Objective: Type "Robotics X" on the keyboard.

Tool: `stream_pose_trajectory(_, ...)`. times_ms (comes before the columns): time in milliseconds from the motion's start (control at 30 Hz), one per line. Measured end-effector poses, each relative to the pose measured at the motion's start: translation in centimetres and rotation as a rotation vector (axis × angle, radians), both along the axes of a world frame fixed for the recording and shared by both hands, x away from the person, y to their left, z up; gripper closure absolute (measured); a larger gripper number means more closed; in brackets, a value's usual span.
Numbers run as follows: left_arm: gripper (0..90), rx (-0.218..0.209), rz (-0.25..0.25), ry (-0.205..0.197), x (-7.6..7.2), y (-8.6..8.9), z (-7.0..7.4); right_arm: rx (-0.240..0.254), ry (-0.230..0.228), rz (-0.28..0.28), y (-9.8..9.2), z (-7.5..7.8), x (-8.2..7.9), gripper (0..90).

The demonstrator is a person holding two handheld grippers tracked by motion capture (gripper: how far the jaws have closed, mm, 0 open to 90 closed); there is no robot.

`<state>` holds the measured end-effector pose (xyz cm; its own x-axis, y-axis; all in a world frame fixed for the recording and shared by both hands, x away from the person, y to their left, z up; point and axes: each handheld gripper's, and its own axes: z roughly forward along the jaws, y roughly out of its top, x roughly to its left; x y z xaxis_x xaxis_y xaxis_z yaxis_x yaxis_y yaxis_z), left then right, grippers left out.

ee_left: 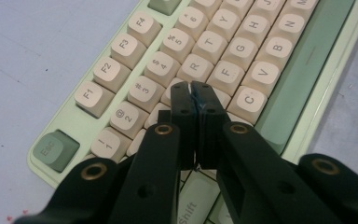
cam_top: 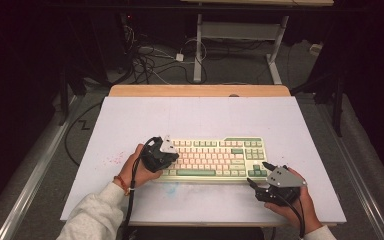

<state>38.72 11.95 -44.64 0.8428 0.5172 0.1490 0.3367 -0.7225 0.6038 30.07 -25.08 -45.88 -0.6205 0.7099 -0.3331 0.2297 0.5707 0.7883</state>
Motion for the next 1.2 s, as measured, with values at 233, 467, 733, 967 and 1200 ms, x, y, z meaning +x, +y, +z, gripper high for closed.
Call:
stream_pose_trajectory(233, 85.0, 0.008, 0.0, -0.002, 0.05, 0.04, -0.08, 0.0, 0.002, 0.001, 0.05, -0.04, 0.0, 29.2)
stream_pose_trajectory(467, 85.0, 0.015, -0.002, 0.0, 0.09, 0.02, -0.21, -0.003, 0.006, 0.005, 0.09, -0.09, 0.01, 29.5)
stream_pose_trajectory(733, 84.6, 0.01, -0.004, 0.001, 0.1, 0.05, -0.27, -0.001, 0.002, -0.002, 0.07, -0.08, 0.02, 29.6)
stream_pose_trajectory(967, 84.4, 0.014, -0.003, -0.003, 0.1, 0.02, -0.26, -0.004, 0.001, -0.002, 0.05, -0.06, 0.01, 30.0)
stream_pose_trajectory(1200, 84.6, 0.017, -0.006, -0.006, 0.08, -0.04, -0.26, -0.008, 0.004, 0.001, 0.08, -0.09, 0.02, 30.1)
